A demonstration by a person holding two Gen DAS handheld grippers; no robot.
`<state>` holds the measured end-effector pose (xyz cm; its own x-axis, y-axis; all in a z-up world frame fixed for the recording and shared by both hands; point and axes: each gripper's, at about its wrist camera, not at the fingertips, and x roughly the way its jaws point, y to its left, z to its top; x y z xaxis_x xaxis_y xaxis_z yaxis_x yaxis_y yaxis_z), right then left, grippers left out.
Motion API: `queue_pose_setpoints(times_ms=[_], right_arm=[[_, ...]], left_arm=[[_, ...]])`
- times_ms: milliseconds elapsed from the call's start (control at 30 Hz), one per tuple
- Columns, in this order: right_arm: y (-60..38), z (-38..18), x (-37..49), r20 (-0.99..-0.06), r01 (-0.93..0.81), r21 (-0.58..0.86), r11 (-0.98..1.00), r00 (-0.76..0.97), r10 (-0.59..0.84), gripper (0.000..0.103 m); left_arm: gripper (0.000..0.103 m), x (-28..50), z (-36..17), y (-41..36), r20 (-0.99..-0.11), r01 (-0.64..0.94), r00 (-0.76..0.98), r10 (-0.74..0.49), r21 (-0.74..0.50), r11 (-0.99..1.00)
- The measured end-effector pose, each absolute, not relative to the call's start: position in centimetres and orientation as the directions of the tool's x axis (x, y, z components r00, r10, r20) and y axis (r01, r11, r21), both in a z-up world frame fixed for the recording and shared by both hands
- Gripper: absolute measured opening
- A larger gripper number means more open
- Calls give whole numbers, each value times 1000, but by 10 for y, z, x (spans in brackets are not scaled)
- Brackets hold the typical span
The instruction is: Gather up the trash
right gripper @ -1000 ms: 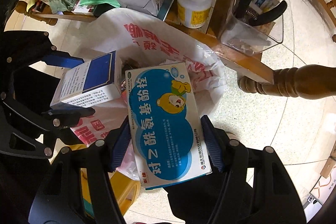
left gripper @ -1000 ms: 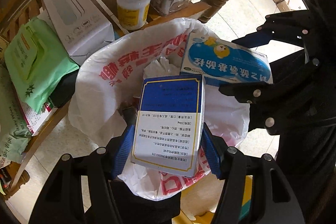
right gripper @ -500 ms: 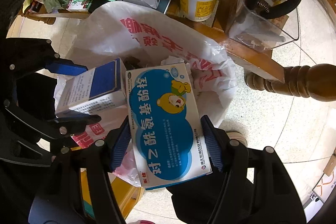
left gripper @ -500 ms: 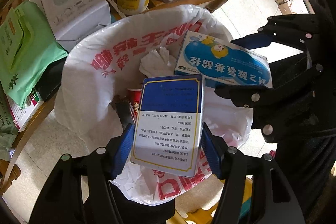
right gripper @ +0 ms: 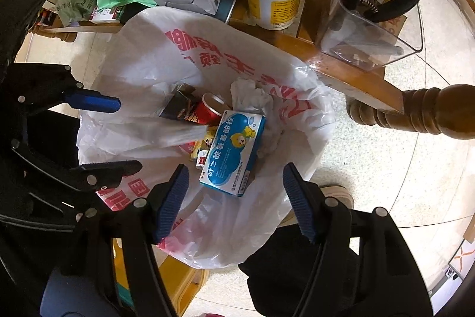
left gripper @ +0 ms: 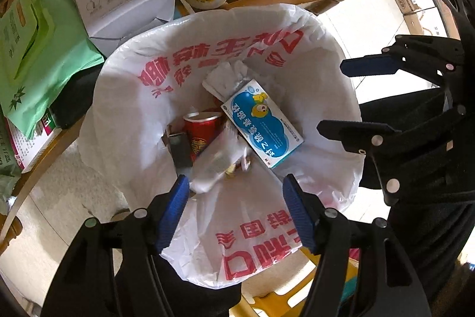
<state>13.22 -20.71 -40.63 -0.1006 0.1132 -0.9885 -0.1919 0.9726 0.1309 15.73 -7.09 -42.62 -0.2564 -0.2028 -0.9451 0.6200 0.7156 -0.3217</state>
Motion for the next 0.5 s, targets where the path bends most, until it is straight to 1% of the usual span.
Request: queue_pose_setpoints(times_ms=[33, 233, 267, 333, 500], right_arm=[[-207, -407, 132, -989, -192, 129, 973, -101, 111, 65], [-210, -407, 130, -989, -187, 124, 974, -100, 107, 66], [-210, -406, 129, -990, -187, 121, 975, -96, 104, 67], [-210, -403, 128, -991, -183, 117, 976, -88, 103, 72], [-213, -391, 124, -993, -168, 115, 979, -53, 108, 73]], left_arm=[[71, 158, -426, -71, -946, 618, -253, -203, -320, 719], [72, 160, -422, -70, -949, 613, -240, -203, -311, 726], [73, 161, -422, -70, -951, 613, -236, -201, -306, 729], [75, 160, -421, -69, -955, 611, -224, -192, -291, 736], [79, 159, -414, -66, -971, 602, -179, -162, -238, 763]])
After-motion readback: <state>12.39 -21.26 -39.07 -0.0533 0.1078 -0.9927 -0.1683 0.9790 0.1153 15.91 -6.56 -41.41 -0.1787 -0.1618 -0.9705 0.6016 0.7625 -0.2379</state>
